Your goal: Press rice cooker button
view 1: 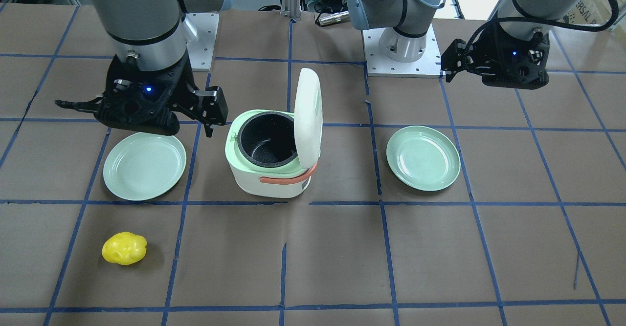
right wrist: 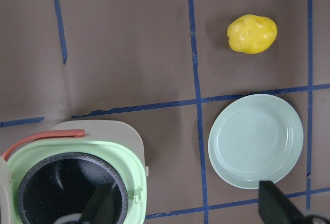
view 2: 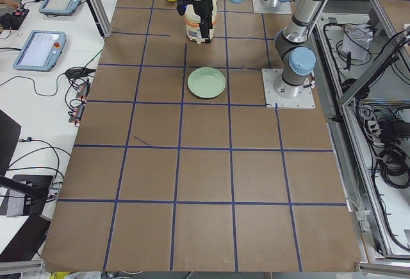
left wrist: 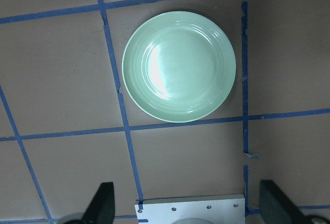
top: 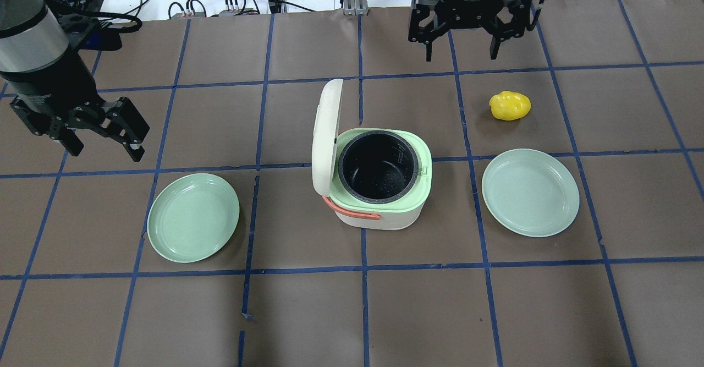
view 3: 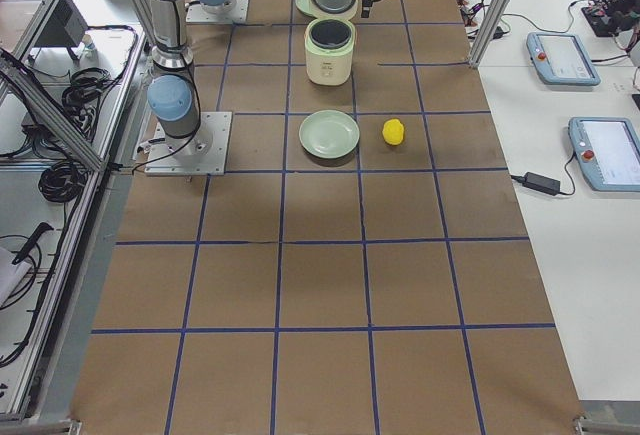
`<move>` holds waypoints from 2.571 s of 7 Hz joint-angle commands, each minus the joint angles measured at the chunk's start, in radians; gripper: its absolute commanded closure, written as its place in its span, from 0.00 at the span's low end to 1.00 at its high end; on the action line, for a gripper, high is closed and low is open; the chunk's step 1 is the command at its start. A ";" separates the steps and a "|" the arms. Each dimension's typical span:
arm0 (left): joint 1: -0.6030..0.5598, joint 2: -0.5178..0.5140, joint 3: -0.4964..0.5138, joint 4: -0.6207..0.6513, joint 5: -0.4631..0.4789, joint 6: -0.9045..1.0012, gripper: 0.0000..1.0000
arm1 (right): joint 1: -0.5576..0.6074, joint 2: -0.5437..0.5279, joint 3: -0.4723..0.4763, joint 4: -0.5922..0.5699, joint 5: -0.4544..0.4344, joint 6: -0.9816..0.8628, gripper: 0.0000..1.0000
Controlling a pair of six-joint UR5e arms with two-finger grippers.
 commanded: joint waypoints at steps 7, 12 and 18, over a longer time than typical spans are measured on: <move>0.000 0.000 0.000 0.000 0.000 0.000 0.00 | -0.090 -0.018 0.083 -0.014 0.066 -0.247 0.01; 0.000 0.000 0.000 0.000 0.000 0.000 0.00 | -0.081 -0.018 0.082 -0.046 0.092 -0.242 0.01; 0.000 0.002 0.000 0.000 0.000 0.000 0.00 | -0.082 -0.018 0.088 -0.046 0.096 -0.244 0.01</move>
